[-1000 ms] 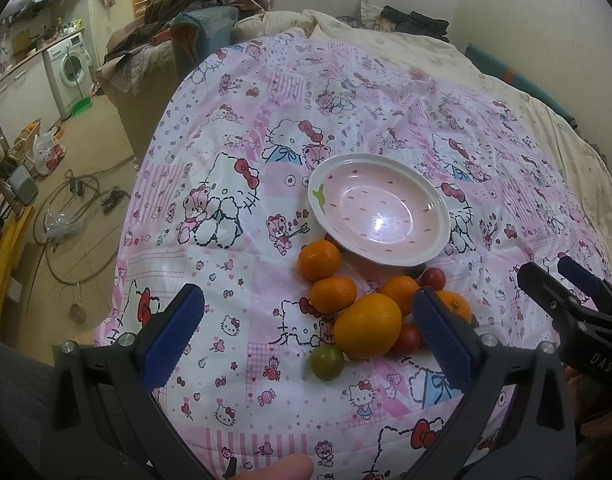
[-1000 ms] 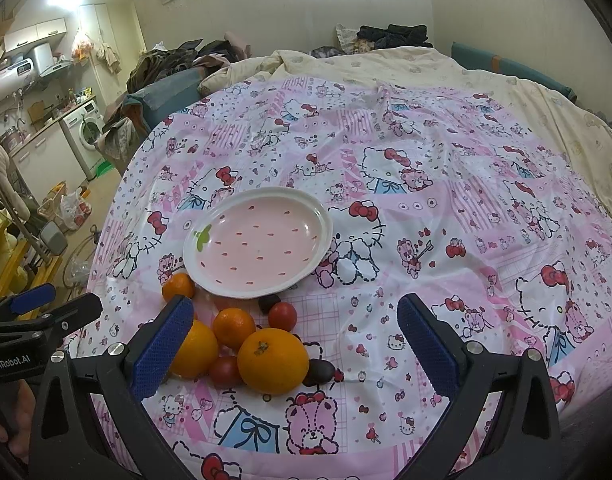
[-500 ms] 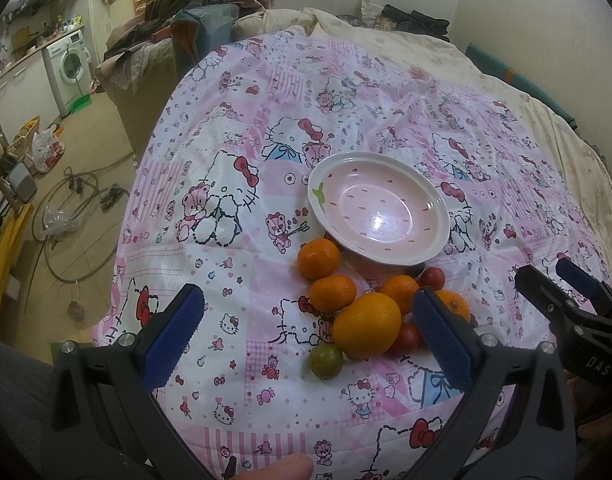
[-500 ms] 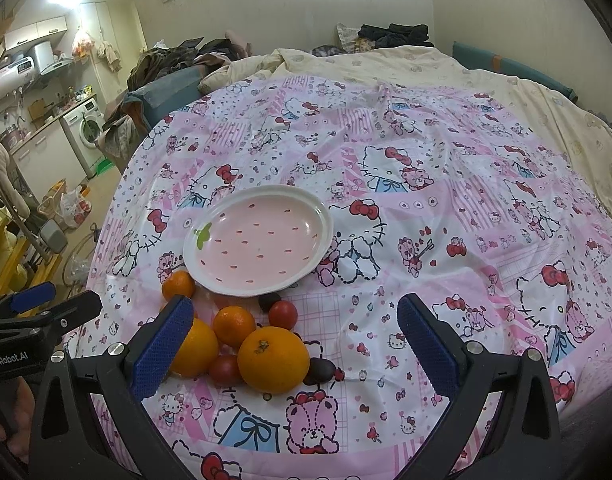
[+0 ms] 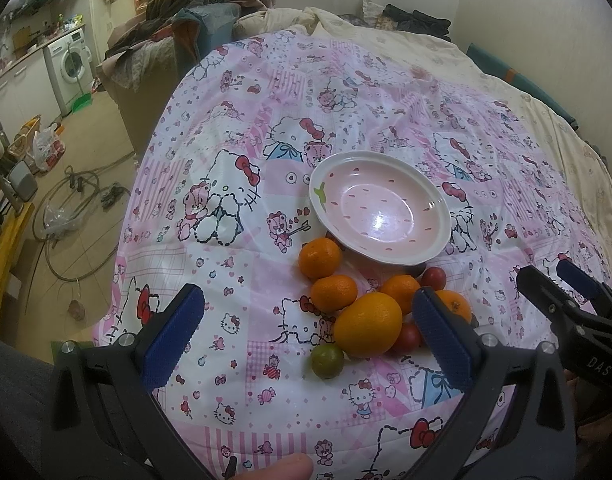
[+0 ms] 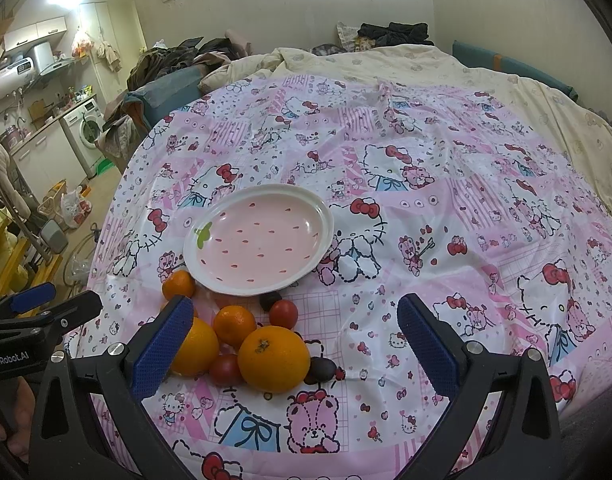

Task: Organize fruits

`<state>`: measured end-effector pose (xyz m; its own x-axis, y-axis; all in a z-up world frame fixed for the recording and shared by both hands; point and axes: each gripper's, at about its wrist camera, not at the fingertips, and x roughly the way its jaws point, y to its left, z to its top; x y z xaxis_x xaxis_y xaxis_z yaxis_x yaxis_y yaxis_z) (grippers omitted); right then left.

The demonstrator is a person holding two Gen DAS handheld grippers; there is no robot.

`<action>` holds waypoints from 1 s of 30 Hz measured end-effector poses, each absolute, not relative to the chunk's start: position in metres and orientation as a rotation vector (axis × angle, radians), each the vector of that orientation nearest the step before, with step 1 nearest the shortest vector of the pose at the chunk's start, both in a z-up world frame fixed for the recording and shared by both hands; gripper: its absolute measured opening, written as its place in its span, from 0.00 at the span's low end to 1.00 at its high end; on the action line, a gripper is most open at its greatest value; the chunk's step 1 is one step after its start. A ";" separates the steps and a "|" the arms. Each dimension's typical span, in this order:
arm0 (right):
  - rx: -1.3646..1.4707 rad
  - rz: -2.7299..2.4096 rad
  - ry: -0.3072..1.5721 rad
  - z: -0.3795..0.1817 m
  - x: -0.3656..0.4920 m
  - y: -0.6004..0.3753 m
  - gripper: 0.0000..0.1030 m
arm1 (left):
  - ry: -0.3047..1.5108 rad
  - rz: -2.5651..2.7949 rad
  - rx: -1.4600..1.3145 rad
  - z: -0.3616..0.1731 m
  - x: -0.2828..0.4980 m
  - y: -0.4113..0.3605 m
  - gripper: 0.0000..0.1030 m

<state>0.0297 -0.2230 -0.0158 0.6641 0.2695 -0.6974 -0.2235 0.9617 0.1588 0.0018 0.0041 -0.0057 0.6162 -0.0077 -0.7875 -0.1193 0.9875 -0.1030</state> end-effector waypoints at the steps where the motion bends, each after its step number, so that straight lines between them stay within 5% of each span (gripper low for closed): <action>1: 0.062 0.279 0.797 -0.016 0.030 -0.223 1.00 | 0.905 0.064 -0.150 -0.006 0.002 0.004 1.00; 30: 0.183 0.299 0.885 -0.015 0.048 -0.247 1.00 | 0.926 0.089 -0.188 -0.013 -0.001 0.015 1.00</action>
